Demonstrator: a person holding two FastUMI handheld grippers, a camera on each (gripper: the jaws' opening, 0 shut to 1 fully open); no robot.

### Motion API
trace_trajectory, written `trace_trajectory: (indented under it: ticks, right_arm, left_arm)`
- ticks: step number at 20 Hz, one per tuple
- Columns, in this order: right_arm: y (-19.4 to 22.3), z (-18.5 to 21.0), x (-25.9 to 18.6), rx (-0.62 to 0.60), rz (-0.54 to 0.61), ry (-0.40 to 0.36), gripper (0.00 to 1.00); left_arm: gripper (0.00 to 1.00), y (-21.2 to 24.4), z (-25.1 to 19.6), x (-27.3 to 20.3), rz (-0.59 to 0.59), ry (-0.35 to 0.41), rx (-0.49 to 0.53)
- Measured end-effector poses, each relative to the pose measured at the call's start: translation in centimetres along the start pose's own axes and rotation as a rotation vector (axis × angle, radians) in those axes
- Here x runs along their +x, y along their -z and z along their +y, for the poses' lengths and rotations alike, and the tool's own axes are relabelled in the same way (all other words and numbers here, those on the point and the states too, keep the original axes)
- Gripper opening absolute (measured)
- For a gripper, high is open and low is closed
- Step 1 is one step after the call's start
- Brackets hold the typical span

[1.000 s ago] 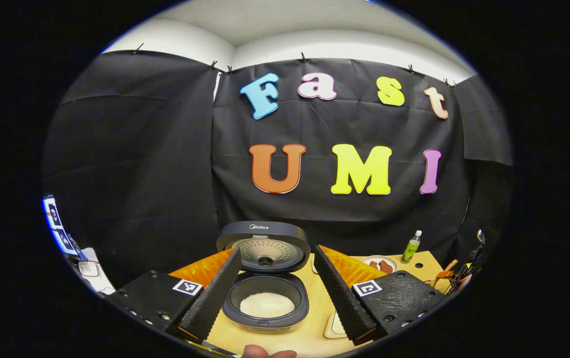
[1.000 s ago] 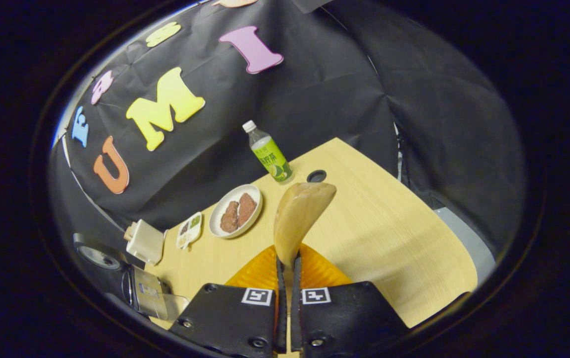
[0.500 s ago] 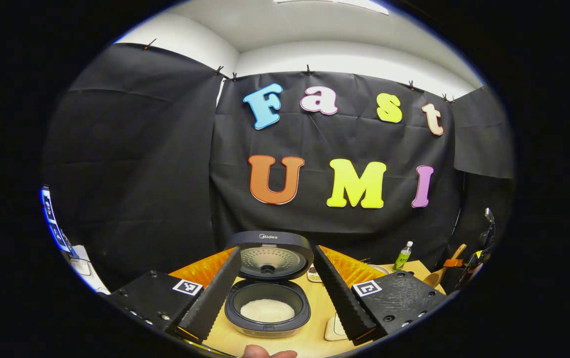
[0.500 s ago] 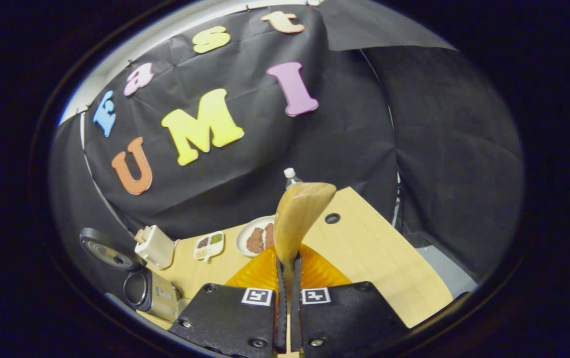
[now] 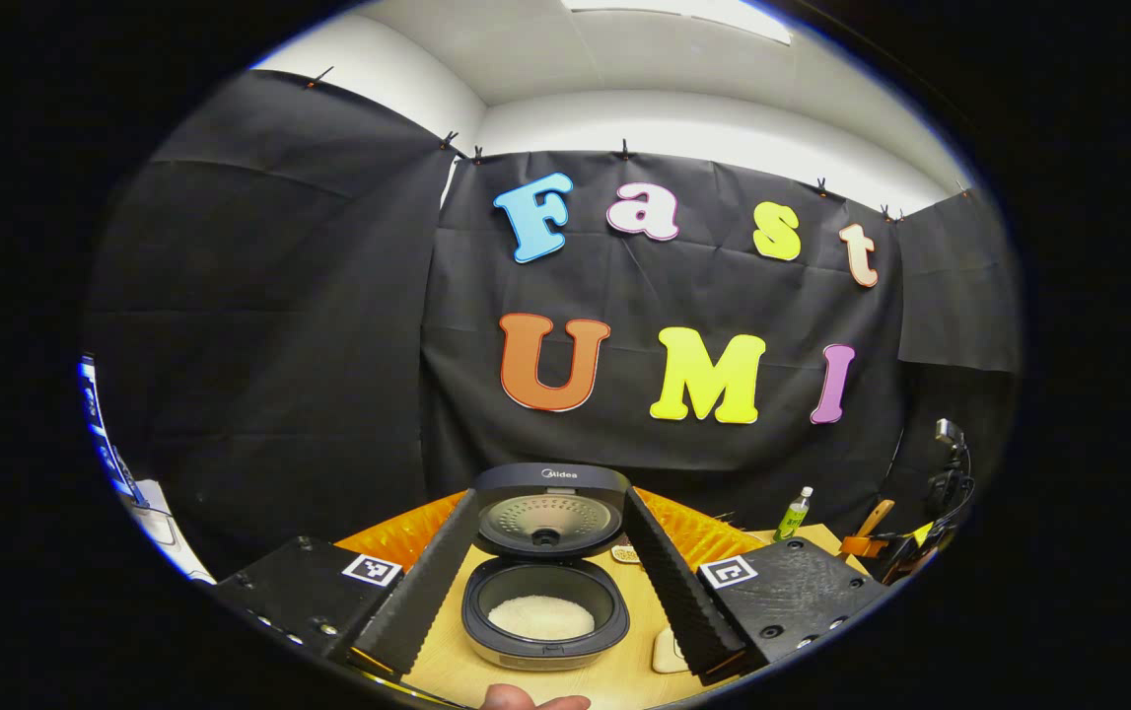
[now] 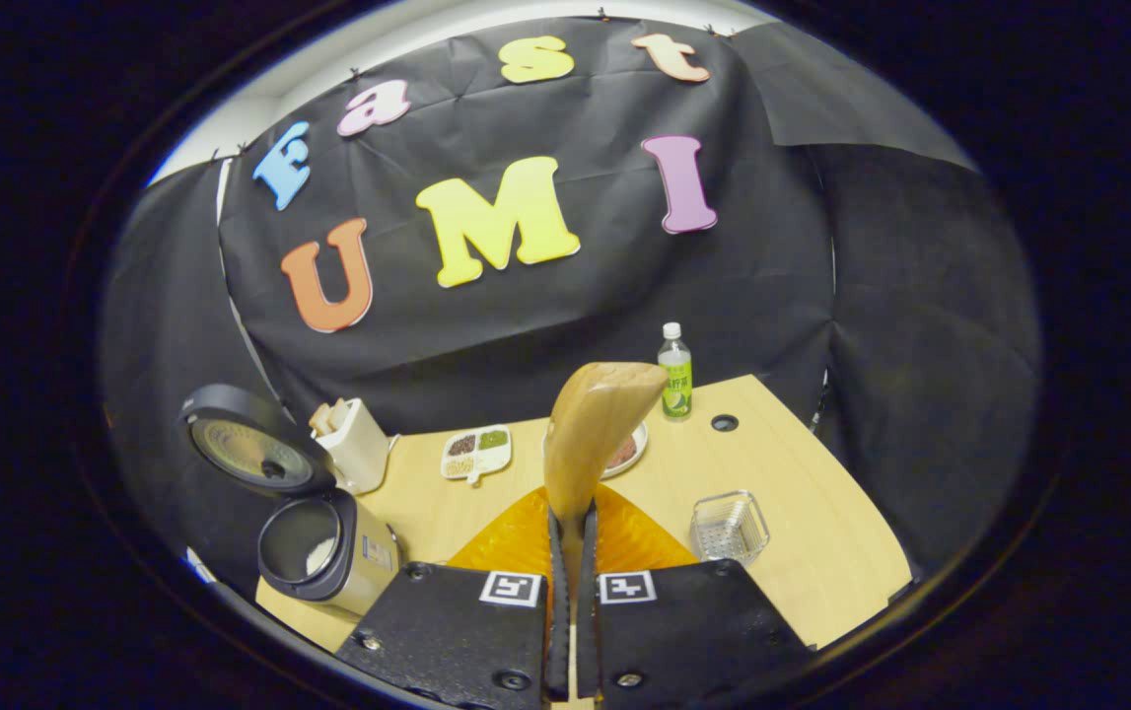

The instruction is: Close the left gripper, press the button to open the rice cooker; take a wooden spoon from the chopstick holder with the right hand, scoop a spoonful of rice and pour it into the rice cooker, then put the wooden spoon back into the chopstick holder.

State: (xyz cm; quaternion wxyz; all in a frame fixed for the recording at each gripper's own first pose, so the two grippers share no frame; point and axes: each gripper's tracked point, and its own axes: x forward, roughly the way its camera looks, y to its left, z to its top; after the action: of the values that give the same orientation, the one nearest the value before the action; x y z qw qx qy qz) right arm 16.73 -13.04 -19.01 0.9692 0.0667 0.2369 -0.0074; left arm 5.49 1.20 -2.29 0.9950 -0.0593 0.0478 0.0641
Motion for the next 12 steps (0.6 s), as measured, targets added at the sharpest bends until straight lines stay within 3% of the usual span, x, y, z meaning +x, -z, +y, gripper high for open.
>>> trace_trajectory:
  ticks: [4, 12]
  right_arm:
    - [4.5, 3.1, 1.2, -0.122, 0.021, 0.002, 0.08]
    - [10.4, 3.4, 5.8, -0.397, 0.044, 0.108, 0.08]
  left_arm:
    - [0.95, 0.6, 0.8, -0.8, 0.022, 0.019, 0.027]
    - [0.95, 1.7, 2.6, -2.3, 0.072, -0.008, 0.038]
